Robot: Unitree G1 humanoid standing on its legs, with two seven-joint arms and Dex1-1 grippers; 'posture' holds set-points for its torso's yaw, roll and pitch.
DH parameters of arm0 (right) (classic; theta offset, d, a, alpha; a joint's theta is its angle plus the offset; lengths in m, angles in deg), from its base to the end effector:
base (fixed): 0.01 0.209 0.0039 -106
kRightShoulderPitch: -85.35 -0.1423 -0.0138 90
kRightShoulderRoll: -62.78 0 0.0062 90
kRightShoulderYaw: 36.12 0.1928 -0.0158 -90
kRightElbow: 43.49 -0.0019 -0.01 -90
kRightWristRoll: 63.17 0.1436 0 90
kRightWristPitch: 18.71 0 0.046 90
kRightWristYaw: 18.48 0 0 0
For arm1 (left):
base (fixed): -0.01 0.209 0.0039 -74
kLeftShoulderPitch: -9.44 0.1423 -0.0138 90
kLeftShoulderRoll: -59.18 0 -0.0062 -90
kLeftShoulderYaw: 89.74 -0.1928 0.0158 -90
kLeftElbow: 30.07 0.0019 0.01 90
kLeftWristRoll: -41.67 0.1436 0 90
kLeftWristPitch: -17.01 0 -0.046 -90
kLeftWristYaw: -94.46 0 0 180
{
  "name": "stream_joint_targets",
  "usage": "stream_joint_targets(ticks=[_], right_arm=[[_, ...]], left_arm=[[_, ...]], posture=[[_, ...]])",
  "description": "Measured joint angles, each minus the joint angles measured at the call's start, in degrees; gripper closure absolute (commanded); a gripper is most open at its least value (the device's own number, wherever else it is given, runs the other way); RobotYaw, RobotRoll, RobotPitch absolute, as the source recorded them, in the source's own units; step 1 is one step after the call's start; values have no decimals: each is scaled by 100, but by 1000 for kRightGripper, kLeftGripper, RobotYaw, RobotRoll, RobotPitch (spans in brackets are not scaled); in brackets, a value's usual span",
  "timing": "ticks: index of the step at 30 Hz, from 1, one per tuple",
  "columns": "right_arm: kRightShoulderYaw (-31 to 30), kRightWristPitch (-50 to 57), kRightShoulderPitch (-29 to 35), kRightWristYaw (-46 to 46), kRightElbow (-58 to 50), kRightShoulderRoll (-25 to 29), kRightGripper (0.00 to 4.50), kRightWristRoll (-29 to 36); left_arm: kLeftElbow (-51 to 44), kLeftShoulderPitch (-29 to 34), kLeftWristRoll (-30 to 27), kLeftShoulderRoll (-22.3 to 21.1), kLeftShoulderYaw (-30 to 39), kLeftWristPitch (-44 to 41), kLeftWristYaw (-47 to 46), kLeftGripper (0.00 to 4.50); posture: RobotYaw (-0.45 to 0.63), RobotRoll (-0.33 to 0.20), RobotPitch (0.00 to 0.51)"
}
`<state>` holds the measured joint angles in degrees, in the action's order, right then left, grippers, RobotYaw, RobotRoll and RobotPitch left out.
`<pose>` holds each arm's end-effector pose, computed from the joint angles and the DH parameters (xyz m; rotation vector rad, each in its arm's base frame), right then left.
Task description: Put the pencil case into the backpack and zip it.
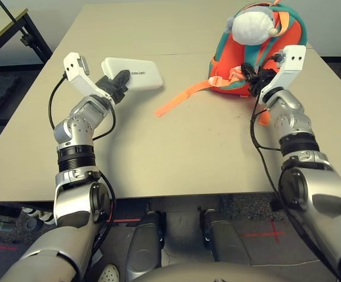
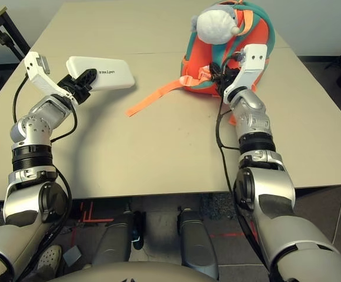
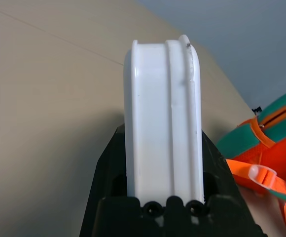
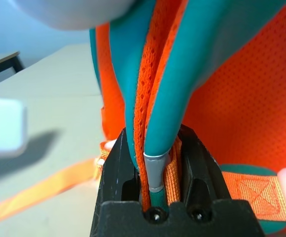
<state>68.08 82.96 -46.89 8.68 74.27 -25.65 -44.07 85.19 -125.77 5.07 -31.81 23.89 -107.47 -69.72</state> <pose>0.3372 -0.2223 0.1524 0.1562 -0.1477 0.3589 0.3361 0.2293 0.1637 -0.6056 0.0304 -0.2853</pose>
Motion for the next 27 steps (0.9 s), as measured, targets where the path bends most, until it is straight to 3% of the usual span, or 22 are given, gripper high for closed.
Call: stream_joint_targets(ticks=[13,18,27], right_arm=[[43,3235,1678,-726,-4545,318,3650,1274],[203,3966,2764,-1348,-5956,-25,3650,1885],[231,4282,3442,-2032,-6801,-333,3650,2412]], left_arm=[[337,-132,89,63,-70,122,151,3187],[514,-171,107,61,-114,163,196,3187],[650,-175,112,63,-128,236,259,3187]], posture=[[-155,0,142],[-169,0,140],[-189,0,128]])
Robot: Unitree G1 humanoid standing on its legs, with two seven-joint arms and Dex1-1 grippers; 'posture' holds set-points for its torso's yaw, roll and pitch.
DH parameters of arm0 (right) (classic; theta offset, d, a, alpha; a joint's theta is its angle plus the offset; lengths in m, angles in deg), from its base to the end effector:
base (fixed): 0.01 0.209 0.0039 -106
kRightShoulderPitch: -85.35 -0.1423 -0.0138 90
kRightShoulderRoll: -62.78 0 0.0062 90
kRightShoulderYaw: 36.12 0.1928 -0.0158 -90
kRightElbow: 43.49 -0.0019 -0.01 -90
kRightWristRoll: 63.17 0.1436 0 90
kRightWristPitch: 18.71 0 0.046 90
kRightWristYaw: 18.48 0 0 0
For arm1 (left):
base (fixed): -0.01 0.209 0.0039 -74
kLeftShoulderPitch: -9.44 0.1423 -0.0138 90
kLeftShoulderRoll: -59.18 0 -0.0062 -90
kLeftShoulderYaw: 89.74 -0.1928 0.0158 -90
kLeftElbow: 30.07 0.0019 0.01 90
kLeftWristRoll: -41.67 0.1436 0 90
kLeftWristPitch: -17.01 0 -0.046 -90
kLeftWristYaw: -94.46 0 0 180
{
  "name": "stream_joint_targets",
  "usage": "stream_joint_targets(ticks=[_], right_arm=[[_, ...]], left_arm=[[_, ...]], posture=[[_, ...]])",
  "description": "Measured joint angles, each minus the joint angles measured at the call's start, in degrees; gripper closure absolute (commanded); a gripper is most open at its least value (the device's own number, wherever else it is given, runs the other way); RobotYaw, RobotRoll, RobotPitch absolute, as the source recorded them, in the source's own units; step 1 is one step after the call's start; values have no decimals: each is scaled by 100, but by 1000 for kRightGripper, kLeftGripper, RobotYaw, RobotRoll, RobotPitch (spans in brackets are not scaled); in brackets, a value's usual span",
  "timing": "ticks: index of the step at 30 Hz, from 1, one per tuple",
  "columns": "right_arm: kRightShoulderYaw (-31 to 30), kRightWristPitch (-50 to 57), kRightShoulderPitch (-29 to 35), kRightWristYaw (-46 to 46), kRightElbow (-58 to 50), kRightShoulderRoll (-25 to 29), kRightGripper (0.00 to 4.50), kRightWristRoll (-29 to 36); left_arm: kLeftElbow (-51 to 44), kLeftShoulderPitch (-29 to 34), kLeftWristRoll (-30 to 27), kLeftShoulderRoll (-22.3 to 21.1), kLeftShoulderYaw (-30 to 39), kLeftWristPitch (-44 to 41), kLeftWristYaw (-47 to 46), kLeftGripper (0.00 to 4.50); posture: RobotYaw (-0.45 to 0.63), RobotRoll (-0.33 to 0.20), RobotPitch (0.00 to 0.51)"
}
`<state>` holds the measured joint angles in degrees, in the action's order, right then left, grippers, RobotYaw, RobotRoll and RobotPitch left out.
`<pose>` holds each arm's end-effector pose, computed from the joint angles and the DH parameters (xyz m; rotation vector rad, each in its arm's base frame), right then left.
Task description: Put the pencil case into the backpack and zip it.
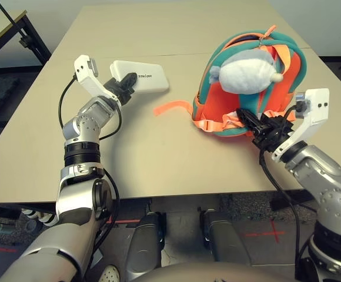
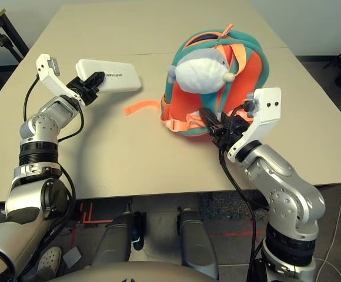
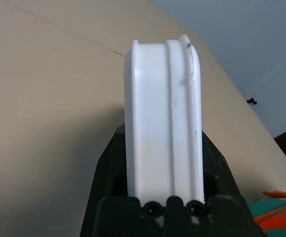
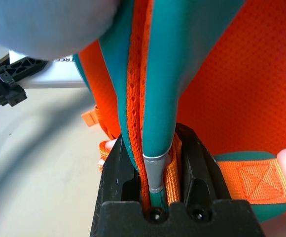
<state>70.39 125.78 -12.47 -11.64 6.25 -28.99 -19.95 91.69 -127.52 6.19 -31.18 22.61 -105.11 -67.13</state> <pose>0.1891 -0.1919 0.1583 0.2726 0.0501 0.4259 0.3447 0.2222 0.1527 -0.6204 0.0717 -0.3138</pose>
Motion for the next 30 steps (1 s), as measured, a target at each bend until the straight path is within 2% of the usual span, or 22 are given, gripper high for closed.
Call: stream_joint_targets(ticks=[14,21,30], right_arm=[[-508,-873,38,381,651,295,3650,-517],[-730,-1154,135,452,781,296,3650,-714],[-899,-1382,187,600,1013,364,3650,-913]], left_arm=[[-24,-211,11,-16,-252,5,478,3187],[-644,-420,-93,-371,-449,-503,1114,3187],[-1122,-1141,-801,-991,-444,-1609,2131,3187]], posture=[[-160,0,114],[-160,0,113],[-164,0,115]])
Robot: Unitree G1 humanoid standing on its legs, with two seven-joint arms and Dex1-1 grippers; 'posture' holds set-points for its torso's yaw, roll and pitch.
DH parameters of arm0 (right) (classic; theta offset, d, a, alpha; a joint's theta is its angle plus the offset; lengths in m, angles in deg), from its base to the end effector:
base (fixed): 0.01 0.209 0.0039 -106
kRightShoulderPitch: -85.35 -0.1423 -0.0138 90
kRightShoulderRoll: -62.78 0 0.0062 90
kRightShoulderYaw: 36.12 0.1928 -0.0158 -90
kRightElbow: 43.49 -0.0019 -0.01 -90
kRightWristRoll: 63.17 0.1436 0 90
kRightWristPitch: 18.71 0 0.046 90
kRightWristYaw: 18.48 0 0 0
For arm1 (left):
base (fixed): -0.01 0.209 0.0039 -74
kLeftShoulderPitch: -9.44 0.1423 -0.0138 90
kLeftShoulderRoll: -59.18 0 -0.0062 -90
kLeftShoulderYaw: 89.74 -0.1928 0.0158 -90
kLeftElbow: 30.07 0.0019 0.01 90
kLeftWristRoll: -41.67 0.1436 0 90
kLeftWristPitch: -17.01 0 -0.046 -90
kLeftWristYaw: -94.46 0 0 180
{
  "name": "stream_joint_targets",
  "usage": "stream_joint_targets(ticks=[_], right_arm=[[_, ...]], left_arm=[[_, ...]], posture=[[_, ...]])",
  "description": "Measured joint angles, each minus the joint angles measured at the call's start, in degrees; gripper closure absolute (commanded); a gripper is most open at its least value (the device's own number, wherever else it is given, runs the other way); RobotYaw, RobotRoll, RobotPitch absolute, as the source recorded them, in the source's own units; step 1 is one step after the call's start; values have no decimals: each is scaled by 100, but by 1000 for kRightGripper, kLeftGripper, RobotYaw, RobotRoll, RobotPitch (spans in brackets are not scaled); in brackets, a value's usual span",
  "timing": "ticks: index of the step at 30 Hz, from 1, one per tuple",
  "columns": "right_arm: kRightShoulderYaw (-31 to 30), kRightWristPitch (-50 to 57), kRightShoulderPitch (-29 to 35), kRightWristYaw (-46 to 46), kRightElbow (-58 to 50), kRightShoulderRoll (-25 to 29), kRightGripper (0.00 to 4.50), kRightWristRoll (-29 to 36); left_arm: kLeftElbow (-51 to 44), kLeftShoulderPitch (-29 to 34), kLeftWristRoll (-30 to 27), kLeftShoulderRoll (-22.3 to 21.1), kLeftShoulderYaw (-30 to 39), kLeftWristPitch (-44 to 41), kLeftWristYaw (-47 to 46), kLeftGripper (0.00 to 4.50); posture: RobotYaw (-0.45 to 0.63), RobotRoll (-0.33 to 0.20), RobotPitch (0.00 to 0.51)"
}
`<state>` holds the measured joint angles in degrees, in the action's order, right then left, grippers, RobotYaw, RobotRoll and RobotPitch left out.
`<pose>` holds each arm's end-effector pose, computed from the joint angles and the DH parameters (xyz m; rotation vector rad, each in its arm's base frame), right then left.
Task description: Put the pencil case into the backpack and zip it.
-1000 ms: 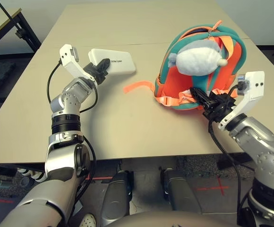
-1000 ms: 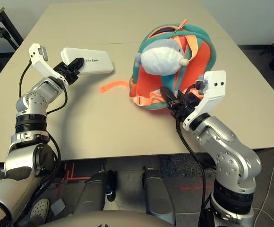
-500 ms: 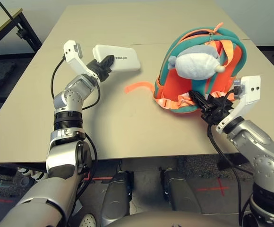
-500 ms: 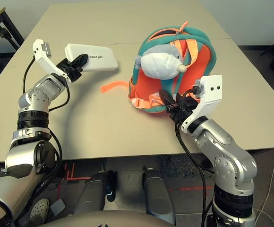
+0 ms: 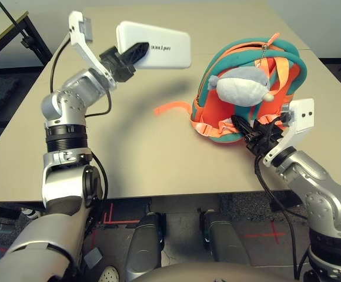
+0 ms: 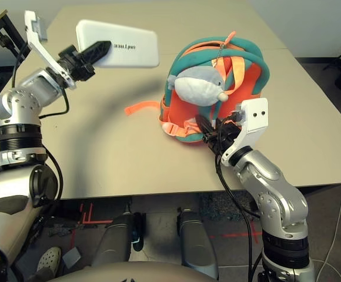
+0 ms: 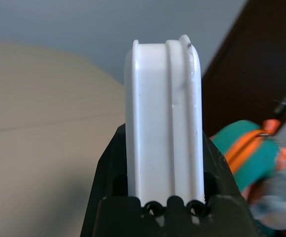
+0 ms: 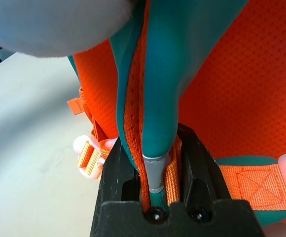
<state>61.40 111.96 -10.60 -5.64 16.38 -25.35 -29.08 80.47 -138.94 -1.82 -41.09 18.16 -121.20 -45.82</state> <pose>0.2061 -0.1911 0.1325 0.1813 0.0602 0.4507 0.3369 0.2236 0.2618 -0.4531 -0.1156 -0.9095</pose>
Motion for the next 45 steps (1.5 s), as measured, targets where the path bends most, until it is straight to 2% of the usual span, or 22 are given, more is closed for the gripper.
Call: stream_joint_targets(ticks=[6,12,17,24,33,39,45], right_arm=[[-103,-183,97,70,96,10,3650,-168],[-205,-242,132,73,118,8,3650,-232],[-211,-259,102,90,161,9,3650,-264],[-212,-259,51,106,242,10,3650,-278],[-224,-258,-82,129,367,15,3650,-287],[-289,-260,-202,156,473,-6,3650,-289],[-306,-269,-254,177,518,-24,3650,-293]], left_arm=[[-399,-56,-355,-249,-134,-703,565,3187],[-471,-108,-369,-338,-359,-833,820,3188],[-451,-108,-157,-424,-626,-644,1063,3188],[-285,-177,369,-545,-1103,65,1779,3188],[1082,-812,1235,-467,-1773,1236,3021,3188],[2267,-1080,1871,-16,-2214,1863,3665,3188],[3154,-1543,2435,382,-2354,2692,3876,3188]], posture=[[-163,0,115],[-166,0,116],[-165,0,118],[-163,0,122],[-160,0,133],[-165,0,133],[-161,0,132]])
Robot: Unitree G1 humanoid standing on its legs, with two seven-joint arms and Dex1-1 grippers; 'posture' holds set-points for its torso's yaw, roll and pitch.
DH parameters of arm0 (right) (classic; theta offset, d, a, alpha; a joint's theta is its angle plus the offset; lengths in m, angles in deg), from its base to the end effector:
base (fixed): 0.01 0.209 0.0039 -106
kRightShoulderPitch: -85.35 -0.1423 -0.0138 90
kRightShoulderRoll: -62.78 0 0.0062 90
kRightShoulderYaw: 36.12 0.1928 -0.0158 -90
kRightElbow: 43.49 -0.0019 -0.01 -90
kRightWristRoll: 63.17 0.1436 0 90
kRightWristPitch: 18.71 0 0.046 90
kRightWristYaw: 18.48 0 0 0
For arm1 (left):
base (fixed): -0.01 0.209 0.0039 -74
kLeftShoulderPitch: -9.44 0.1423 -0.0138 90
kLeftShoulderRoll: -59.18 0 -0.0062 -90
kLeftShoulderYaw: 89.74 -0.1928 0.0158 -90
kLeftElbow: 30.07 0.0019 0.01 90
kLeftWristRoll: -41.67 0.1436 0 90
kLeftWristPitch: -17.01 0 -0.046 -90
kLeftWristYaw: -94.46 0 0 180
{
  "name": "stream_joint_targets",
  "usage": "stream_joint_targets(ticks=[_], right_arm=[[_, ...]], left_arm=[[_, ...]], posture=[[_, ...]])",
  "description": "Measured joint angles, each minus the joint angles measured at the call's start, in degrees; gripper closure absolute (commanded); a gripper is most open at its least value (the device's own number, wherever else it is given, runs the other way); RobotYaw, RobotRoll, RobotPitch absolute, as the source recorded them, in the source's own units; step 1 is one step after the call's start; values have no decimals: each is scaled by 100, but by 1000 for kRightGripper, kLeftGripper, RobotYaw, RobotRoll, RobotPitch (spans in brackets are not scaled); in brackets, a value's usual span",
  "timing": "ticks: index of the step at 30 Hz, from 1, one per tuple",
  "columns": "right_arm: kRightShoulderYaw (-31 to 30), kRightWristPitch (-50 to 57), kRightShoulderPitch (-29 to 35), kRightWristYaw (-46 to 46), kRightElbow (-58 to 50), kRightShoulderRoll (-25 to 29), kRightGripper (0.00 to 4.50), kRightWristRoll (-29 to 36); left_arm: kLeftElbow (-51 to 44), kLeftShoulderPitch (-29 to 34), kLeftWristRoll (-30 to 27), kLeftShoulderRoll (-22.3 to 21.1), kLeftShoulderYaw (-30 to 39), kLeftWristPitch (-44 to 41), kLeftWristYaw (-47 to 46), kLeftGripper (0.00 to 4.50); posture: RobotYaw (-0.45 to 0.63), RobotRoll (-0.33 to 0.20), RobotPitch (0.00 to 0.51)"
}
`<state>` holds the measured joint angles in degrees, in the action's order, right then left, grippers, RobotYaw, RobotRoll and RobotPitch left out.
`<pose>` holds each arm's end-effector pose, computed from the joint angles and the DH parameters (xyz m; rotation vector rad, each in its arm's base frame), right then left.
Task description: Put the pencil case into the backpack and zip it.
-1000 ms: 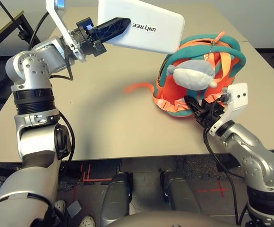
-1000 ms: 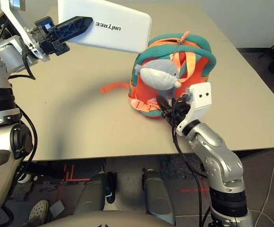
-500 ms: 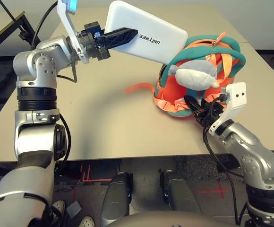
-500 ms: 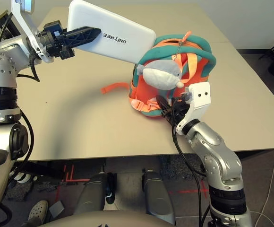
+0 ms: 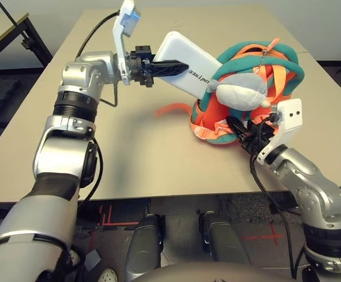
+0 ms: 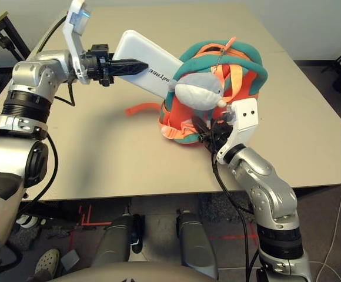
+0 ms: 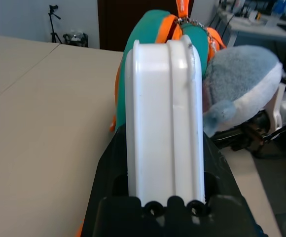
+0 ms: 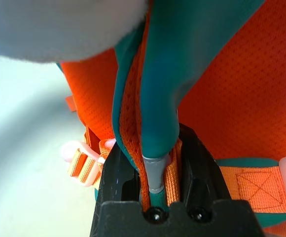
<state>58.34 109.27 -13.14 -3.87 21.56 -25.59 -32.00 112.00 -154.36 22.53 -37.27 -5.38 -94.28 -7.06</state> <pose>0.2194 -0.1851 0.1257 0.1610 0.0733 0.4795 0.3880 0.1667 0.2591 0.0802 0.0641 -1.4112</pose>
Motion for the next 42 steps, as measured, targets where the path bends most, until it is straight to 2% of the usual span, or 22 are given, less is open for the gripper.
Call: stream_joint_targets(ticks=[8,15,16,17,24,33,36,38,42], right_arm=[[-71,-15,-134,30,71,-56,3650,-108],[-117,-51,-136,49,73,-66,3650,-116],[-119,-55,-136,49,73,-67,3650,-116],[-126,-58,-136,49,73,-70,3650,-117],[-158,-72,-167,80,135,-99,3650,-121],[-169,-129,-210,163,250,-112,3650,-132],[-169,-134,-222,185,265,-112,3650,-177],[-170,-136,-231,201,276,-113,3650,-198],[-171,-135,-245,250,284,-109,3650,-232]], left_arm=[[1248,-192,593,945,51,1076,-757,3188],[1411,-198,640,1021,349,1282,-1086,647],[1394,-197,638,989,405,1263,-1086,169],[1346,-198,627,934,479,1228,-1104,0],[395,-149,526,430,802,746,-1186,0],[-1624,857,212,-58,966,-513,-1509,0],[-2138,1148,-3,-74,1043,-908,-1645,627],[-2316,1213,-128,-68,1124,-1092,-1770,1289],[-2768,1428,-291,-44,1113,-1326,-1867,2963]], posture=[[-165,0,135],[-156,0,134],[-153,0,134],[-150,0,134],[-130,0,137],[-116,0,138],[-114,0,138],[-110,0,138],[-110,0,139]])
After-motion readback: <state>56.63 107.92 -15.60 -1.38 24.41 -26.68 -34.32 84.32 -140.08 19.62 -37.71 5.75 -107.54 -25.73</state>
